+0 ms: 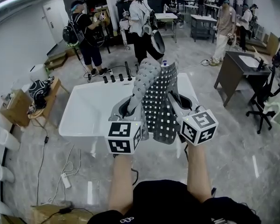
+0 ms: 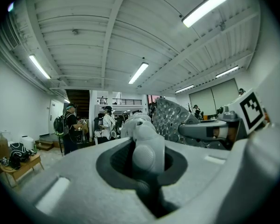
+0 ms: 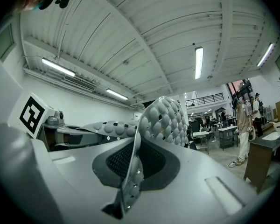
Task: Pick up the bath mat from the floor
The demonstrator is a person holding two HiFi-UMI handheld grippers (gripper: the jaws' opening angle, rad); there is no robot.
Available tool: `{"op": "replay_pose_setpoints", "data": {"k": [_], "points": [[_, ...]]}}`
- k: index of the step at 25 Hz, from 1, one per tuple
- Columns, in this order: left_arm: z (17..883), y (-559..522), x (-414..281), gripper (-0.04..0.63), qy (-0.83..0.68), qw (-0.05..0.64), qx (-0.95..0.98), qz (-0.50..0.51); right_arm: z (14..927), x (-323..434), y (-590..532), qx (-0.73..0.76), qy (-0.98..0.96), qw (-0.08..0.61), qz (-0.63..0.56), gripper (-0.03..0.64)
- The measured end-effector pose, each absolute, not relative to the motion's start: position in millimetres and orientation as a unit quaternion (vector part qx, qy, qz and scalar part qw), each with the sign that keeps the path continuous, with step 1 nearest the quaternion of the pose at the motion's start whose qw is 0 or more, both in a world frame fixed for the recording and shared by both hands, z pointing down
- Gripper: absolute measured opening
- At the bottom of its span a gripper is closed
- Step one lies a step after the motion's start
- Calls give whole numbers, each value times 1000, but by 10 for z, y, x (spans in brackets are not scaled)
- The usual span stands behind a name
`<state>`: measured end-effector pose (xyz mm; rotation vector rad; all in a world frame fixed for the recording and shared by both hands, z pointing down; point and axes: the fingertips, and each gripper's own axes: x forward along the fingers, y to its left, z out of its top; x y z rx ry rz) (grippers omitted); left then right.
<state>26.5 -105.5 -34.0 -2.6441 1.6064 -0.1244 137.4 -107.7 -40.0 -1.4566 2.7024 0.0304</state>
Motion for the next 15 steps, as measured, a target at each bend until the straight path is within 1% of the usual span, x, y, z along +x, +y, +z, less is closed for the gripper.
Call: {"op": "replay_pose_setpoints", "data": {"k": [4,15], "points": [[-322,-1040,228,41,517,21,-855,-39,-389,1361,-1052,-478,878,38,10,21],[-408,-1081,463,41,509,30,-859,-37,-496,1603,-1097,-484,873,48,19,21]]}}
